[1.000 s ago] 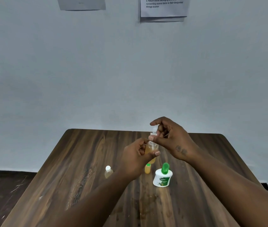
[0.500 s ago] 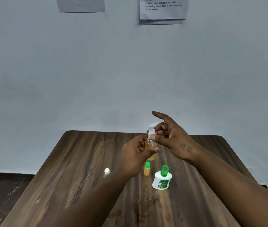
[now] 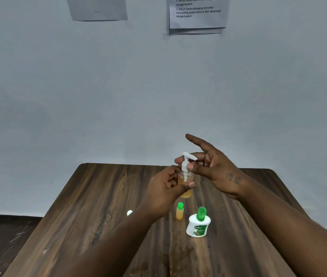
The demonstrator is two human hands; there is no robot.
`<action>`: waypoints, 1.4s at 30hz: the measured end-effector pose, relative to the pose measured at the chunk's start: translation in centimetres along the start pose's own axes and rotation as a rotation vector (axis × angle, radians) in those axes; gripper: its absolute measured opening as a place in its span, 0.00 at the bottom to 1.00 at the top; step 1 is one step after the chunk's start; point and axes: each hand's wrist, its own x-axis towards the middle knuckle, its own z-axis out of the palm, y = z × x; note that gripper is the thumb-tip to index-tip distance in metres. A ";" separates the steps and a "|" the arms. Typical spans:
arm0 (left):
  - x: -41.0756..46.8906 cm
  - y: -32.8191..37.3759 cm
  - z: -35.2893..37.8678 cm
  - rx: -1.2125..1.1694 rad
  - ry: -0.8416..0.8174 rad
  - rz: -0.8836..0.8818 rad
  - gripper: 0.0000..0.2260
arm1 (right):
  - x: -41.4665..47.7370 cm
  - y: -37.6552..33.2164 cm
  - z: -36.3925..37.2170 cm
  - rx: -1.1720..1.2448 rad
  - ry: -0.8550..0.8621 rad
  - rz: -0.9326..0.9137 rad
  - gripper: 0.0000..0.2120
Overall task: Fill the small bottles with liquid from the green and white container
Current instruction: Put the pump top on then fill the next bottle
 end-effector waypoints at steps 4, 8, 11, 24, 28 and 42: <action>0.3 0.1 0.0 0.011 -0.007 -0.003 0.13 | 0.4 0.2 0.4 -0.046 0.104 -0.073 0.38; 0.5 0.0 0.2 -0.037 -0.028 0.000 0.15 | 0.8 1.4 0.8 -0.157 0.197 -0.080 0.36; 0.5 0.0 0.1 -0.067 -0.024 -0.012 0.12 | 0.8 1.1 0.1 -0.078 0.087 -0.058 0.33; 0.9 -0.5 0.4 -0.018 -0.031 0.009 0.15 | 0.7 1.7 0.5 -0.186 0.215 -0.076 0.28; 1.0 -0.4 0.2 -0.021 -0.023 -0.001 0.14 | 0.3 0.6 -0.4 -0.073 0.055 -0.034 0.28; 0.6 -2.1 1.5 0.089 0.017 -0.027 0.15 | -0.3 2.0 1.2 -0.354 0.369 0.024 0.28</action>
